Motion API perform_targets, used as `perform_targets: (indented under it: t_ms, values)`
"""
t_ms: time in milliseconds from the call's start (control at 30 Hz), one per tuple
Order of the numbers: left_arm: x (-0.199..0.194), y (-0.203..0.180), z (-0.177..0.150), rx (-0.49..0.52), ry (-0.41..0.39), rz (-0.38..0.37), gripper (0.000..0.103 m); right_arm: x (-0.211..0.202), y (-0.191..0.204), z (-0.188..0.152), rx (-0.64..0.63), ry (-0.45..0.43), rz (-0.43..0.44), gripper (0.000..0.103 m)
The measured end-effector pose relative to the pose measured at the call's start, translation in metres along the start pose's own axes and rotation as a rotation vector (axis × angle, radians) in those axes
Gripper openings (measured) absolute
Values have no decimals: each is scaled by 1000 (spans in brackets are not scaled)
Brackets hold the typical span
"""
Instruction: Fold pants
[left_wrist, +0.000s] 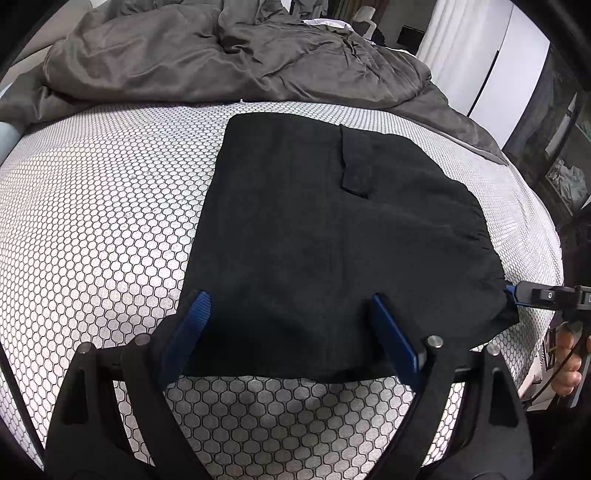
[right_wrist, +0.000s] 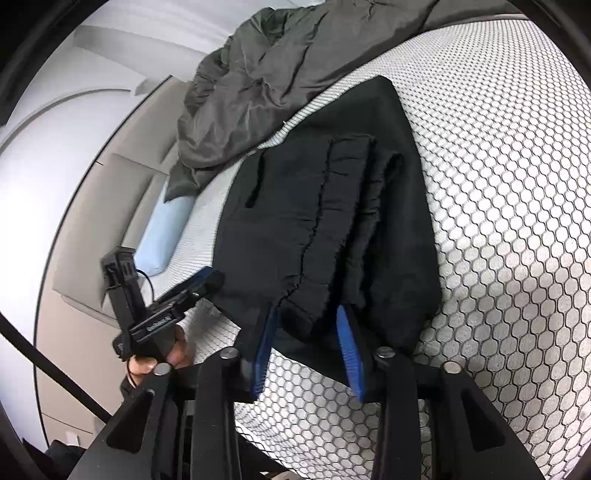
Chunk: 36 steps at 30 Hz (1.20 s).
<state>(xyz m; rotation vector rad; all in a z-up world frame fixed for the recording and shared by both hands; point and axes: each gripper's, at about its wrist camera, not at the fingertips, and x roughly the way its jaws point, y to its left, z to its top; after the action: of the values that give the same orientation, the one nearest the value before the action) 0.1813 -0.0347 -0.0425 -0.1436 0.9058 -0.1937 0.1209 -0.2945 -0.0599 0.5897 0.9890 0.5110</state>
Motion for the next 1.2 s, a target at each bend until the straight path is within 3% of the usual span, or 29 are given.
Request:
perform_targets:
  t_ms: [100,167,233,333,400,500,533,600,700,733,833,900,933,1000,1033,1200]
  values:
    - [3,1,1,-1,1,11,87,11,3,0,-4,-19,5,38]
    - [3,0,0,-1,1,25,87,21,12,-1,-54,-41,-70,17]
    - [3,0,1,-12,0,24,87,20,18,-3,-79,-65,-108,9]
    - [-2,3,2,-27,-1,1,87,-1,40,-8,-157,-111,-98,8]
    - [-4,5,0,-30,1,-7,87,-12,53,-13,-207,-126,-182,8]
    - [1,3,-2,-16,12,17,87,0,37,-14,-194,-69,-289,9]
    - [2,2,-2,-9,15,23,87,11,26,-14,-172,-38,-313,10]
    - [2,2,0,-11,13,22,87,13,19,-10,-137,-28,-278,14]
    - [2,5,0,-23,15,10,87,-8,28,-8,-164,-98,-260,43]
    - [3,5,0,-22,15,12,87,-13,31,-8,-174,-128,-261,58]
    - [5,4,1,-14,16,22,88,-8,23,-5,-151,-130,-248,61]
    - [6,3,1,-12,17,23,88,10,12,-4,-110,-90,-255,56]
    - [6,4,2,-13,17,22,88,17,10,-5,-109,-93,-259,42]
    - [7,5,2,-16,17,17,88,22,19,-7,-163,-103,-285,30]
    - [6,5,2,-20,16,16,88,21,25,-8,-197,-115,-307,17]
    - [4,10,1,-38,17,9,88,-4,55,-15,-267,-155,-258,14]
